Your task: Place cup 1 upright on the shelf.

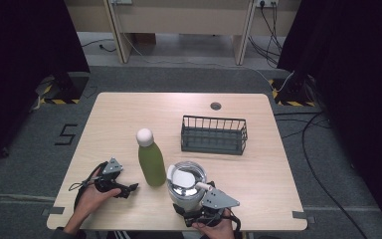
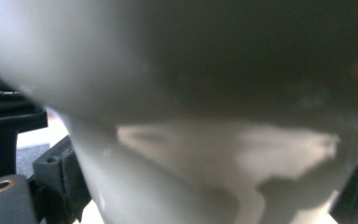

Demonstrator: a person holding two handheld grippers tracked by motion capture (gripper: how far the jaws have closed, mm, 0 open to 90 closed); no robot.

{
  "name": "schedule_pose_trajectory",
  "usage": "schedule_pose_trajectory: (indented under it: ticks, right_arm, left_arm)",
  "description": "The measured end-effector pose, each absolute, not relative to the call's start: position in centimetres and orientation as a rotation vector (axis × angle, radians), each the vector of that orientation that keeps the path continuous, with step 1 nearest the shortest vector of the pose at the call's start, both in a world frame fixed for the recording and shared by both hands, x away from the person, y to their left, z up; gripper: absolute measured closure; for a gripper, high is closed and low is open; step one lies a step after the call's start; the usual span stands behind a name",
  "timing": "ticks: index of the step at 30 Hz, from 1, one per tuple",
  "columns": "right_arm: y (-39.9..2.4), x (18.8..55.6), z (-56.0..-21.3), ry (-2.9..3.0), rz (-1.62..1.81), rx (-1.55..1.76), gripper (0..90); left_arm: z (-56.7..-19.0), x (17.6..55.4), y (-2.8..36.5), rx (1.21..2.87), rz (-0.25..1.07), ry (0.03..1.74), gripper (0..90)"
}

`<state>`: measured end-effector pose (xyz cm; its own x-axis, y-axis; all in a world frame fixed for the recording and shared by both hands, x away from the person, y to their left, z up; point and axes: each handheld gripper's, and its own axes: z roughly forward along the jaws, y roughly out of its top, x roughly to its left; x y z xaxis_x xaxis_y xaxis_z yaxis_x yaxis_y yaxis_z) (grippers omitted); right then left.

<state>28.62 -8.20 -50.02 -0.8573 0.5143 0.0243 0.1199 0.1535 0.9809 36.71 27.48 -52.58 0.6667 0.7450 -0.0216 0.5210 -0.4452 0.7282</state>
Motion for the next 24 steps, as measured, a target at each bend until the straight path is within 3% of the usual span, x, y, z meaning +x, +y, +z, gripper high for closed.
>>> schedule_pose_trajectory:
  ticks: [24]
  right_arm:
    - [-8.05,29.08,-49.76,2.12,1.77,0.577,10.0]
  left_arm:
    - [-52.58,36.71,27.48,2.149,0.392,0.973,0.0]
